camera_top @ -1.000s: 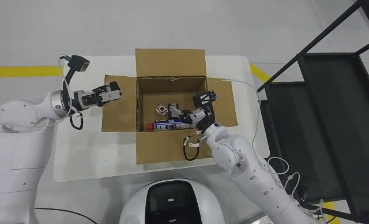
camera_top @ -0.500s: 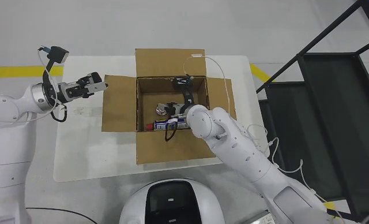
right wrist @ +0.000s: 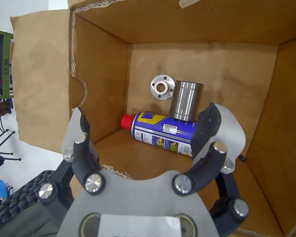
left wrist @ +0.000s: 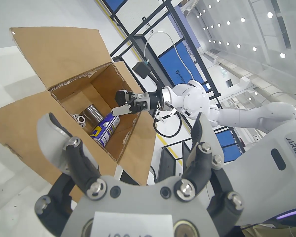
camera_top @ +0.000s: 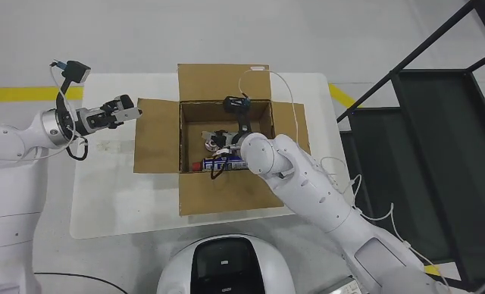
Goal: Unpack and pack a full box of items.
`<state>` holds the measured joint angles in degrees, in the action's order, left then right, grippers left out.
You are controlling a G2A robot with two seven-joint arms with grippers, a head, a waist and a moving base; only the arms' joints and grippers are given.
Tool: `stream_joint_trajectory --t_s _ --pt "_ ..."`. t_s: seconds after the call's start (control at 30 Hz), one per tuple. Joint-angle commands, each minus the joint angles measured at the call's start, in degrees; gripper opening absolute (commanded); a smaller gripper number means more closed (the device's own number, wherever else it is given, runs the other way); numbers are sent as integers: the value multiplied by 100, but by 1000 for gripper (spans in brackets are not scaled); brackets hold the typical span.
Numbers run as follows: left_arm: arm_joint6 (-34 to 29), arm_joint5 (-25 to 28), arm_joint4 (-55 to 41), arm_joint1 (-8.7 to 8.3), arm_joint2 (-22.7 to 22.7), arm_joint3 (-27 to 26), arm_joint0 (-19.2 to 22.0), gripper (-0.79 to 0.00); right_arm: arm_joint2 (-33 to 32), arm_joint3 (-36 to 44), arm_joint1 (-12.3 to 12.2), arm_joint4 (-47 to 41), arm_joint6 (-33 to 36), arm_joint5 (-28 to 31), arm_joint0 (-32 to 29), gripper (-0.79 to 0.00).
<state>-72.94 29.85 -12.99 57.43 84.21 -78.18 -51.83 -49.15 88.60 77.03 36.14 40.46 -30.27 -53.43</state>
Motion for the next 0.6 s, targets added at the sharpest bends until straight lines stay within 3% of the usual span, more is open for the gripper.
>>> stream_joint_trajectory --t_s 0.0,0.37,0.4,0.5,0.57 --pt "289 -105 242 -22 59 -65 -26 0 6 -58 3 -43 29 89 -34 0" --pt "625 -155 464 -87 257 -102 -121 0 589 -1678 322 -70 914 -80 1120 0" --pt "625 -155 464 -87 257 -102 -121 0 670 -1835 366 -84 959 -70 1217 -151" --pt "625 -155 464 -87 257 -102 -121 0 836 -2244 492 -152 935 -77 1422 -419" --pt "625 -155 464 -87 257 -102 -121 0 918 -2457 561 -165 900 -131 1507 -419"
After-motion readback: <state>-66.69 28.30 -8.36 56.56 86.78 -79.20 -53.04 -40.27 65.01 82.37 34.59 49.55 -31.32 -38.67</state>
